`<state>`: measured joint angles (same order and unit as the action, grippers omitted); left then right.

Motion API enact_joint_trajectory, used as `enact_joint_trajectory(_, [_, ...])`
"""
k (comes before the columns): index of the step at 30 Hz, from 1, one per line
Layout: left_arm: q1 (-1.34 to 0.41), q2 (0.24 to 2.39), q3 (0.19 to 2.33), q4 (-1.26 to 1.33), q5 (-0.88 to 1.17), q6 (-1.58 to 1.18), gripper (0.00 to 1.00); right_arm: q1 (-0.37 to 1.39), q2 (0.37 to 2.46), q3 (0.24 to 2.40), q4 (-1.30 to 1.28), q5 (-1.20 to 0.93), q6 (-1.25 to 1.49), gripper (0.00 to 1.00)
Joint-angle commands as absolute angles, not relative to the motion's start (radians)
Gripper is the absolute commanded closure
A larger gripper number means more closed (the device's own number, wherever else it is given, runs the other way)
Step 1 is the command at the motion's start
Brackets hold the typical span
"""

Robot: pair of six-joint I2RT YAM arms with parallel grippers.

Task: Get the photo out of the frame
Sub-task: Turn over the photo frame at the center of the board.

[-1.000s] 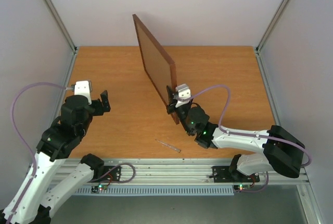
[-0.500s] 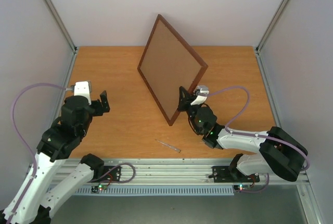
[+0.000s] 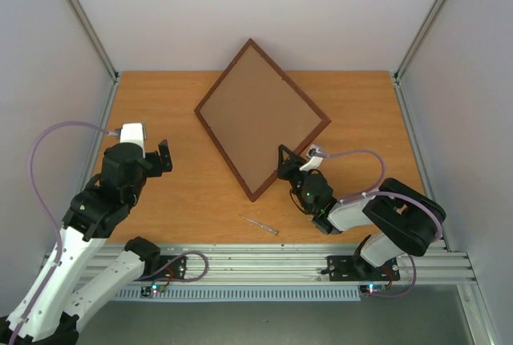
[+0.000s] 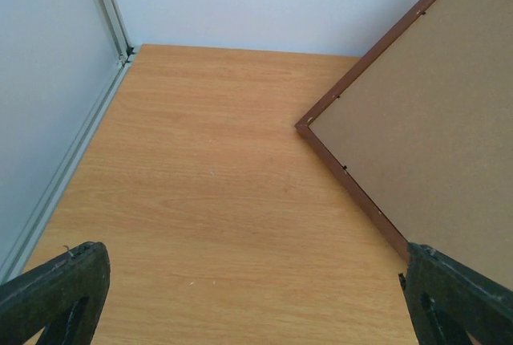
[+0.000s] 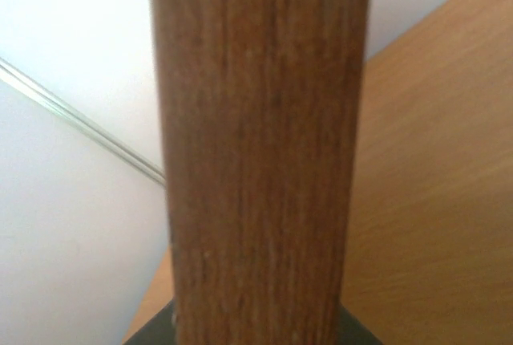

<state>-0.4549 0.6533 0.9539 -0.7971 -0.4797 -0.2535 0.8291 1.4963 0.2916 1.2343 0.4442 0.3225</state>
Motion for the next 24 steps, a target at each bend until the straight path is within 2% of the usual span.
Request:
enact_joint_trajectory(1, [-0.452, 0.674, 0.960, -0.773, -0.490, -0.251, 0.01, 0.830, 1.548, 0.291, 1.360, 0.421, 0.416, 0.92])
enact_joint_trajectory(14, [-0.452, 0.701, 0.959, -0.779, -0.490, -0.249, 0.01, 0.827, 1.704, 0.261, 1.359, 0.495, 0.584, 0.76])
enact_joint_trajectory(21, [-0.452, 0.714, 0.959, -0.781, -0.486, -0.250, 0.01, 0.818, 1.756, 0.263, 1.360, 0.504, 0.635, 0.65])
enact_joint_trajectory(24, [-0.451, 0.721, 0.960, -0.780, -0.482, -0.249, 0.01, 0.818, 1.763, 0.268, 1.360, 0.494, 0.634, 0.56])
